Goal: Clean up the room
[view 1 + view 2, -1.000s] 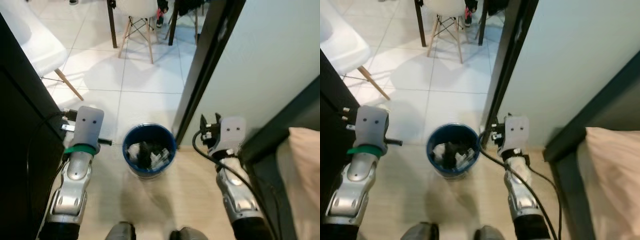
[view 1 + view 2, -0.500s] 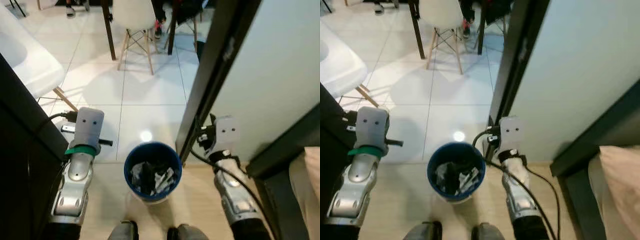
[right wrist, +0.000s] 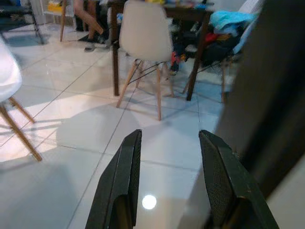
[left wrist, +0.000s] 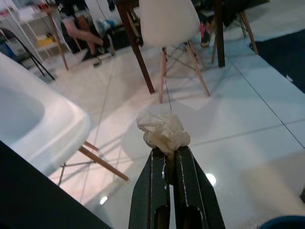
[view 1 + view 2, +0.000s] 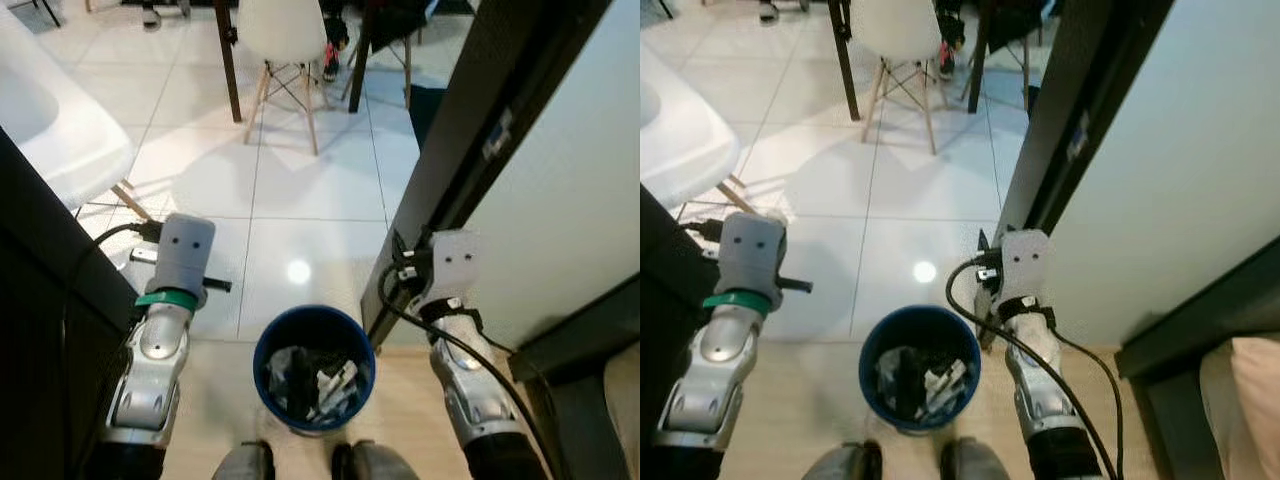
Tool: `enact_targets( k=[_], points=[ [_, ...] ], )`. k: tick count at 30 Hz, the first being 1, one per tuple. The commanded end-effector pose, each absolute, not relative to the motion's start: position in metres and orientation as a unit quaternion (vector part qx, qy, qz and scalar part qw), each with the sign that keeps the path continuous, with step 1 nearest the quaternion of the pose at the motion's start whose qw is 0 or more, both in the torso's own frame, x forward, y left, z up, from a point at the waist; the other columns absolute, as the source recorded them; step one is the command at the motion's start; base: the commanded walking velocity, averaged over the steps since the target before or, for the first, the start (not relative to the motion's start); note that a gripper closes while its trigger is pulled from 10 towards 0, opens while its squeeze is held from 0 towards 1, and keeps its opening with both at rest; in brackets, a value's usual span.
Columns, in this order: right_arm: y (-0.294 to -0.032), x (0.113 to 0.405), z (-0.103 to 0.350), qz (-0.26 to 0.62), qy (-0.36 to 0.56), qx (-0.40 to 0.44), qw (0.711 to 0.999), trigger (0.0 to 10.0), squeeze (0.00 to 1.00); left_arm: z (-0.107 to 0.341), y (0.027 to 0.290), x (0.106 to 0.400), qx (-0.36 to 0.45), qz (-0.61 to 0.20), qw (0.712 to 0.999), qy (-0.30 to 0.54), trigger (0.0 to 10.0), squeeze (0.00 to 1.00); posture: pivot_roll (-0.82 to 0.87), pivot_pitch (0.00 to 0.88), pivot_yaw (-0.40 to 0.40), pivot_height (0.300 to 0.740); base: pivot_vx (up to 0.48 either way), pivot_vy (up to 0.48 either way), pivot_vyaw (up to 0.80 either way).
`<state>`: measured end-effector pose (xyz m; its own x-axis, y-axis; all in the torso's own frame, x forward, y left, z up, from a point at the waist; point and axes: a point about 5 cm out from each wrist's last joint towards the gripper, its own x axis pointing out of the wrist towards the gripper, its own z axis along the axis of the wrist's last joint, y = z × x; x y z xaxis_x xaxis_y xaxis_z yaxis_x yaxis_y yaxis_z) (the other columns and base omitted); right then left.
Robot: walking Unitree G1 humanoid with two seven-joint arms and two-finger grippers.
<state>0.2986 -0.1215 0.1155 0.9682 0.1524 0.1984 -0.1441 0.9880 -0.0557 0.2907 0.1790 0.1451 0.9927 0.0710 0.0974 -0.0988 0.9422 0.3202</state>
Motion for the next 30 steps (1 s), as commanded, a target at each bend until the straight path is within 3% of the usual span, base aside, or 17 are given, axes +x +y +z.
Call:
enact_targets(
  k=[1,2,5,7,14,16,30],
  points=[
    [-0.124,0.296,0.109,0.073,-0.088,-0.023,0.993,10.0,0.0,0.134,0.174,0.287,0.159,0.012,0.987,-0.015,10.0,0.0,-0.05,0.081,0.018,0.731,0.0,0.0,0.0],
    [-0.124,0.296,0.109,0.073,-0.088,-0.023,0.993,10.0,0.0,0.134,0.174,0.287,0.159,0.012,0.987,-0.015,10.0,0.0,-0.05,0.081,0.018,0.731,0.0,0.0,0.0],
    [-0.123,0.296,0.109,0.075,-0.087,-0.023,0.993,10.0,0.0,0.101,0.141,0.278,0.111,-0.158,0.977,0.088,10.0,0.0,-0.05,0.098,0.01,0.731,0.0,0.0,0.0],
    [-0.122,0.295,0.108,0.077,-0.086,-0.023,0.993,10.0,0.0,0.091,0.129,0.279,0.107,-0.215,0.964,0.117,10.0,0.0,-0.05,0.105,0.008,0.731,0.0,0.0,0.0],
    [-0.118,0.294,0.111,0.083,-0.087,-0.023,0.992,10.0,0.0,0.077,0.109,0.295,0.124,-0.277,0.939,0.162,10.0,0.0,-0.06,0.149,0.013,0.731,0.0,0.0,0.0],
    [-0.116,0.294,0.117,0.084,-0.098,-0.025,0.991,10.0,0.0,0.074,0.098,0.308,0.144,-0.288,0.931,0.172,10.0,0.0,-0.1,0.212,0.037,0.731,0.0,0.0,0.0],
    [-0.131,0.291,0.173,0.036,-0.187,-0.045,0.981,10.0,0.0,0.09,0.063,0.345,0.153,-0.321,0.918,0.174,10.0,0.0,-0.19,0.358,0.111,0.731,0.0,0.0,0.0]
  ],
)
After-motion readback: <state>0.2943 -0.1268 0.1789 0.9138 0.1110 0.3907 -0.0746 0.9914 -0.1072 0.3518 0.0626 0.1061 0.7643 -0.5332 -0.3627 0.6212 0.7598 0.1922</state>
